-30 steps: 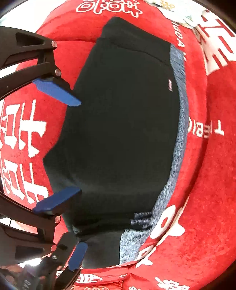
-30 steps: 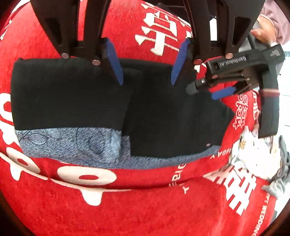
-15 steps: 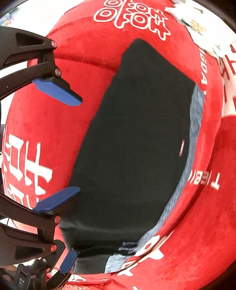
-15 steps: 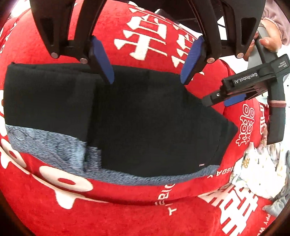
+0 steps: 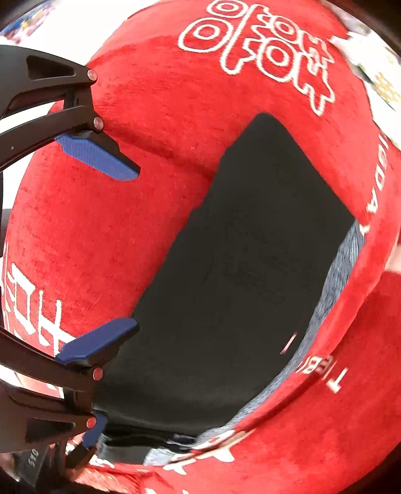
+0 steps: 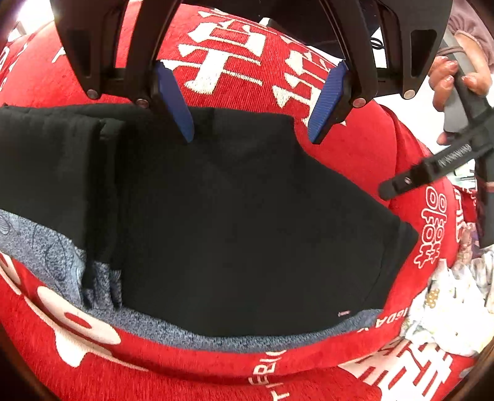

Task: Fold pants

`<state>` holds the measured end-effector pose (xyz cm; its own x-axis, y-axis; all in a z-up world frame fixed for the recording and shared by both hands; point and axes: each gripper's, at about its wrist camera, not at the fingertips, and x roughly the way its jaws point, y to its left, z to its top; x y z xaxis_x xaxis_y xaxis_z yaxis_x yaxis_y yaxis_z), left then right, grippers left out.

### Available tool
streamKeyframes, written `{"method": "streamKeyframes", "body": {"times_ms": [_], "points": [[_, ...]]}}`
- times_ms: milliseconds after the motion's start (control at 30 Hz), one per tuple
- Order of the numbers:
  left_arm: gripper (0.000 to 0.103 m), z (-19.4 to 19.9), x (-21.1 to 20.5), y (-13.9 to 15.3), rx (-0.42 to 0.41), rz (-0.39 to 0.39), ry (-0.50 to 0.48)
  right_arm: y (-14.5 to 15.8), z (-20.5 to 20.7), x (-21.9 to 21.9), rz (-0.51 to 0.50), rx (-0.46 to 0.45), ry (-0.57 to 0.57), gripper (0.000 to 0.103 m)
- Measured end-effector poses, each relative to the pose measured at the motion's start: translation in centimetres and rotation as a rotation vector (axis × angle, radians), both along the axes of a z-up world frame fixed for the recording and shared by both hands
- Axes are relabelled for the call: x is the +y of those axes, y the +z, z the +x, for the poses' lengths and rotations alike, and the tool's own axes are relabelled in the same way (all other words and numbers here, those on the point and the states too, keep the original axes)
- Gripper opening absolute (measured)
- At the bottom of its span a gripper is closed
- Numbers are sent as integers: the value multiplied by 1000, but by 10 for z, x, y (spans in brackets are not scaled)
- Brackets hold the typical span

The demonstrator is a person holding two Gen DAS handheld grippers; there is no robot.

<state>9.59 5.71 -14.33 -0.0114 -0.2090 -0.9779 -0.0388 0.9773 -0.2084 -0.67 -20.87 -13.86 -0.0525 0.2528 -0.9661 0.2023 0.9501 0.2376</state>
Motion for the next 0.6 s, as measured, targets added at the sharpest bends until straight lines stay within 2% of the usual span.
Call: {"method": "streamKeyframes", "body": {"times_ms": [267,600], "points": [[91,4,26,-1,-1,36,29,-4,5,2,-7,13,1,81],[91,12,31,-12,24,-18,67,-13,10,9,-9,17,11,82]]}}
